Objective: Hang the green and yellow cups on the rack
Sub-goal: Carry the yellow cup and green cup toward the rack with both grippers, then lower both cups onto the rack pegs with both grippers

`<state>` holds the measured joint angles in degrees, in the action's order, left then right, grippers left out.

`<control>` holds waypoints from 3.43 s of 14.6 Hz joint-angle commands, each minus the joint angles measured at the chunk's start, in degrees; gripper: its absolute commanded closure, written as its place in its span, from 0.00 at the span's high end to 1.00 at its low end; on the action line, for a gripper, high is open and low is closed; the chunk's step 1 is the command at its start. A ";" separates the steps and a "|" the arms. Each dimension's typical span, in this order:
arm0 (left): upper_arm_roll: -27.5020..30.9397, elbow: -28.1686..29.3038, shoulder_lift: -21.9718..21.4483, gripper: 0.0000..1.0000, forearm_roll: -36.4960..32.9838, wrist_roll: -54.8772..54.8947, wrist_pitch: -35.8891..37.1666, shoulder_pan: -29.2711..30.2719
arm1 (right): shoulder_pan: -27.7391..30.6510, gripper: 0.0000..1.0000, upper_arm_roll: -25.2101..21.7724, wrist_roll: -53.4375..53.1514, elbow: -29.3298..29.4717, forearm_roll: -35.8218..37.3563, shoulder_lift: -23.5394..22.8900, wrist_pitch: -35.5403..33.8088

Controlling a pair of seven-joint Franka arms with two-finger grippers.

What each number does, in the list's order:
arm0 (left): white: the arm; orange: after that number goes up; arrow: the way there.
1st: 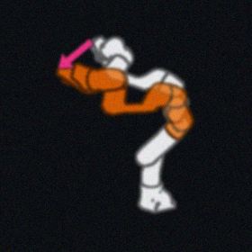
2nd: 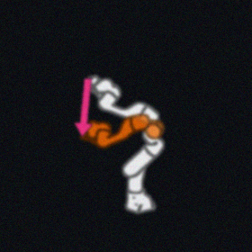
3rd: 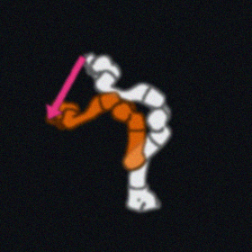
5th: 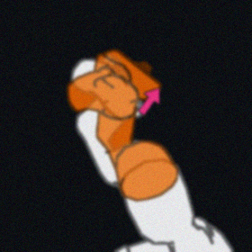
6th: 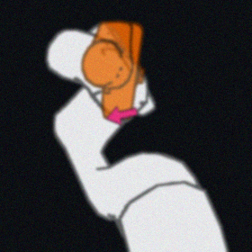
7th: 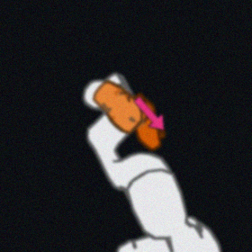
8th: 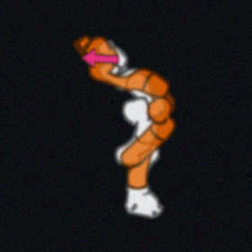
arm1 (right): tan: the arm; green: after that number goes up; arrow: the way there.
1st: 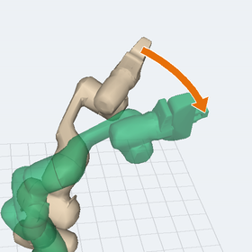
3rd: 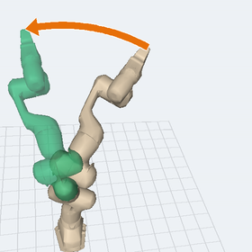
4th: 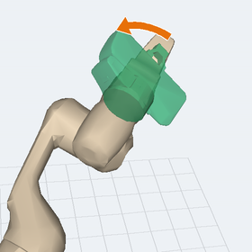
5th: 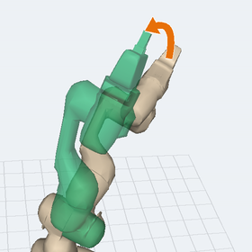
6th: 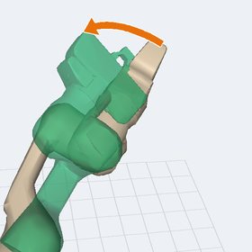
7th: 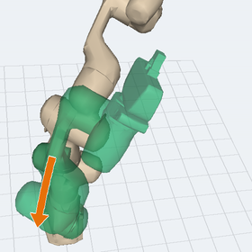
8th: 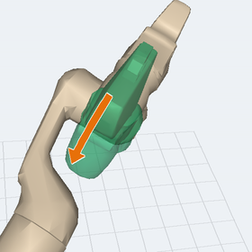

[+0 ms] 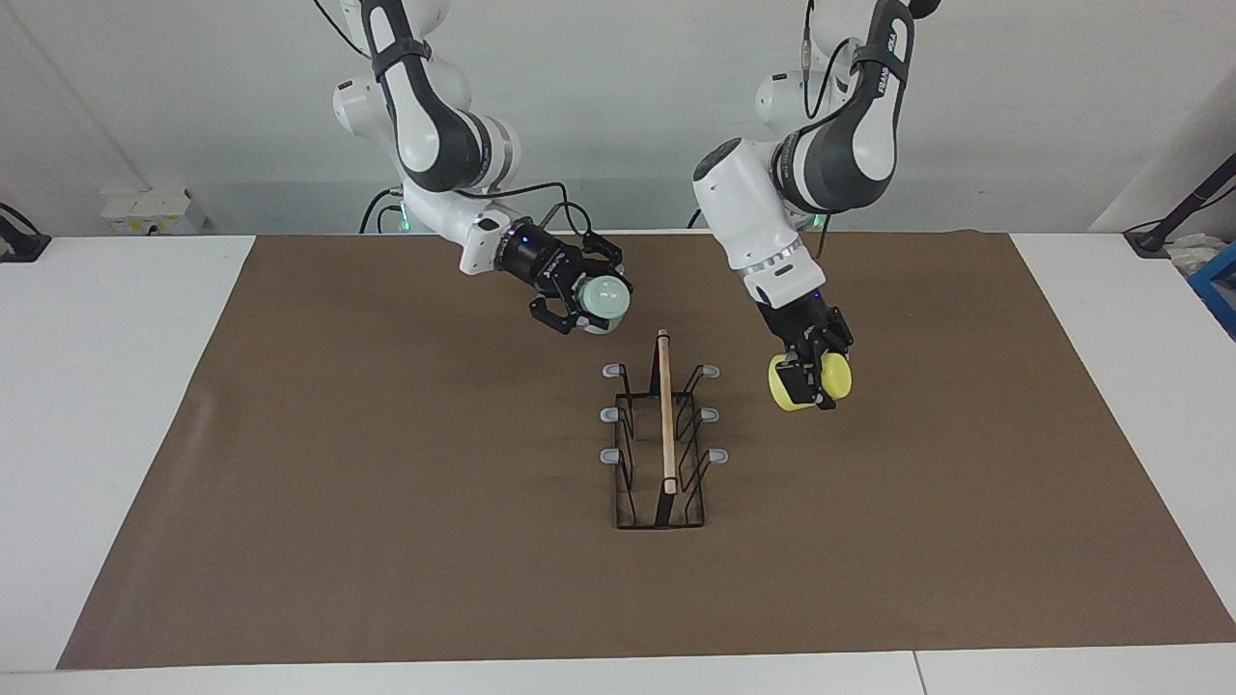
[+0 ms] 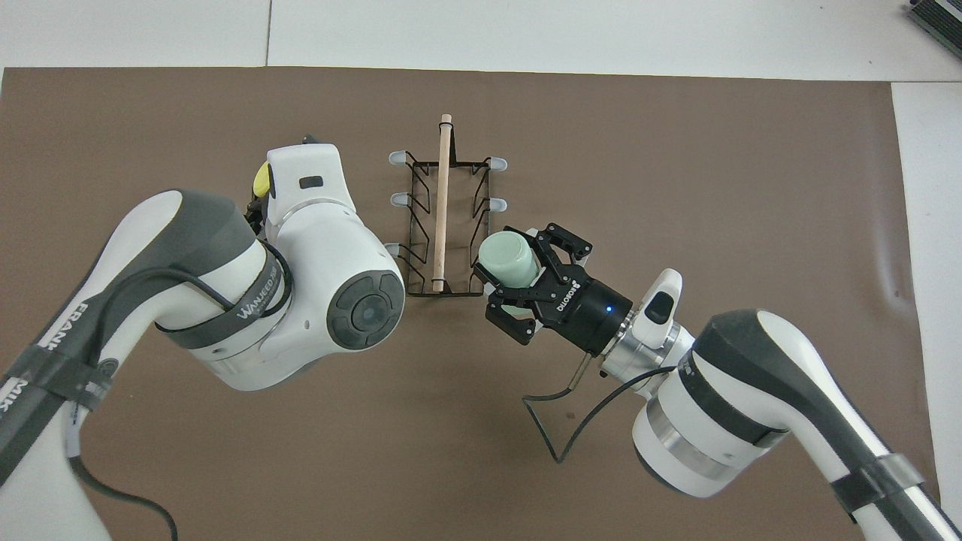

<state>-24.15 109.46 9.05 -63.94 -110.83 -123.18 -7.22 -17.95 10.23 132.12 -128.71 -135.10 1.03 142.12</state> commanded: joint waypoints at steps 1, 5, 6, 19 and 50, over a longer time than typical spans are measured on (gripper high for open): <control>-0.63 2.69 -1.93 0.00 -3.90 -1.66 -0.04 0.27 | 0.37 0.00 0.14 4.19 4.16 -2.18 -5.32 0.26; -3.00 5.85 -3.07 0.00 -8.92 -3.25 -0.49 0.36 | -1.56 0.00 0.14 4.55 7.86 -3.06 -7.80 5.88; -3.35 6.55 -3.51 0.00 -9.09 -3.94 -0.49 0.36 | -1.56 0.00 0.06 4.55 8.47 -3.06 -8.32 6.32; -8.63 12.18 -4.74 0.00 -19.37 -11.77 -3.03 0.36 | -1.65 0.00 0.14 4.64 12.61 -3.32 -11.49 8.87; -8.72 11.67 -5.00 1.00 -18.77 -9.23 -9.28 2.38 | -2.53 1.00 0.84 9.84 6.02 -15.72 -14.32 9.54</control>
<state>-32.93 121.76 5.67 -82.74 -121.52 -131.10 -6.23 -20.19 10.38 143.25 -122.58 -146.29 -16.49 145.14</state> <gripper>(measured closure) 0.000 0.000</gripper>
